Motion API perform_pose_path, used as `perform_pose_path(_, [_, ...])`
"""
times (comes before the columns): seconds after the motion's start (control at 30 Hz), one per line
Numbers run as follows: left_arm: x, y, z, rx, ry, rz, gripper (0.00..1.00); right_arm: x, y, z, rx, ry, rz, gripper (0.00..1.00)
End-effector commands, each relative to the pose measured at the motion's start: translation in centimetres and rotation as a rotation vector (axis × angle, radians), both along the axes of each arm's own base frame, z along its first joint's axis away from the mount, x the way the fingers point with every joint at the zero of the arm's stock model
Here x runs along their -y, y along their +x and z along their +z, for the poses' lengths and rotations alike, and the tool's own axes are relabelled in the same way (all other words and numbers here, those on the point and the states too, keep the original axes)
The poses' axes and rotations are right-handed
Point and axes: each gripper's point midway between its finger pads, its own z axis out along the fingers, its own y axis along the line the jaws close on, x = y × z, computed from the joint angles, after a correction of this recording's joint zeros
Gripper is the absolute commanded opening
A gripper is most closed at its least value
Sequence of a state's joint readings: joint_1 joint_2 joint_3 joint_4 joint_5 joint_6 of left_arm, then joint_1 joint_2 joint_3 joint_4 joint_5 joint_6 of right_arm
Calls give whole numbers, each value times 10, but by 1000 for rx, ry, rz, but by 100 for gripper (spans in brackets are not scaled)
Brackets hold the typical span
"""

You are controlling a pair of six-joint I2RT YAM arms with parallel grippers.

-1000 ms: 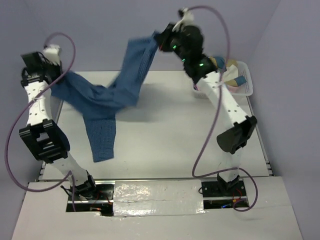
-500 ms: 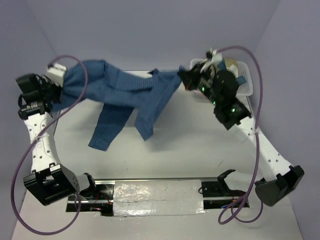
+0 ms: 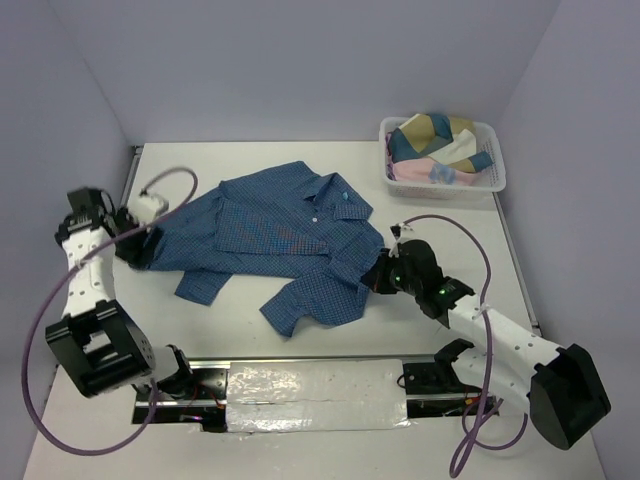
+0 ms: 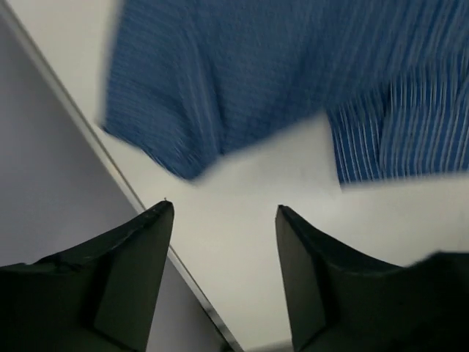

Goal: Fold and stack the long sleeve shirts
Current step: Flatten the shirt out

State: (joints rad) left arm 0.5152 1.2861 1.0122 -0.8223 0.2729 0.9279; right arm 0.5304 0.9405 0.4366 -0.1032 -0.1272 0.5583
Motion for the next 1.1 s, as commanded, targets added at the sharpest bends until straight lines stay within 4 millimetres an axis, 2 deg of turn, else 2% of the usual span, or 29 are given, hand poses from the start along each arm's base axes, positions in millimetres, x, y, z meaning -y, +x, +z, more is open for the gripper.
perform_pose_path(0.0, [57,71,52,183,-241,3,69,-13,16,23,87,86,-19,0])
perform_pose_path(0.03, [86,85,42,155,-242,-56,68,-12,17,20,83,72,-18,0])
perform_pose_path(0.07, [86,92,34,143,-180,-34,68,-11,19,18,79,64,-24,0])
perform_pose_path(0.1, [96,103,25,146,-168,-30,70,-11,20,17,77,59,-26,0])
perform_pose_path(0.13, [116,109,3,79,-163,-64,72,-11,20,13,66,50,-25,0])
perform_pose_path(0.2, [124,118,-13,4,-145,-24,76,-11,18,8,53,40,-22,0])
perform_pose_path(0.23, [129,122,-36,-68,-147,-8,77,-10,17,4,45,34,-20,0])
perform_pose_path(0.3, [125,137,-44,-89,-143,63,79,-9,17,1,37,26,-21,0])
perform_pose_path(0.33, [123,143,-59,-113,-133,92,79,-9,17,-1,36,23,-20,0])
perform_pose_path(0.47, [124,157,-72,-119,-161,170,79,-6,15,-4,33,5,-25,0])
perform_pose_path(0.6, [150,145,-83,-168,-261,130,73,-1,14,-7,37,-5,-42,0])
perform_pose_path(0.7, [155,140,-83,-158,-282,121,67,0,15,-7,41,-12,-48,0])
perform_pose_path(0.73, [165,140,-78,-147,-286,93,67,0,15,-6,44,-13,-48,0])
perform_pose_path(0.83, [166,139,-79,-150,-283,91,66,2,17,-8,42,-24,-57,0])
perform_pose_path(0.93, [165,140,-84,-156,-280,104,62,1,17,-10,33,-27,-52,0])
perform_pose_path(1.03, [169,142,-80,-133,-300,94,60,-1,18,-12,28,-25,-46,0])
perform_pose_path(1.07, [170,142,-80,-129,-301,90,57,-1,17,-13,24,-27,-45,0])
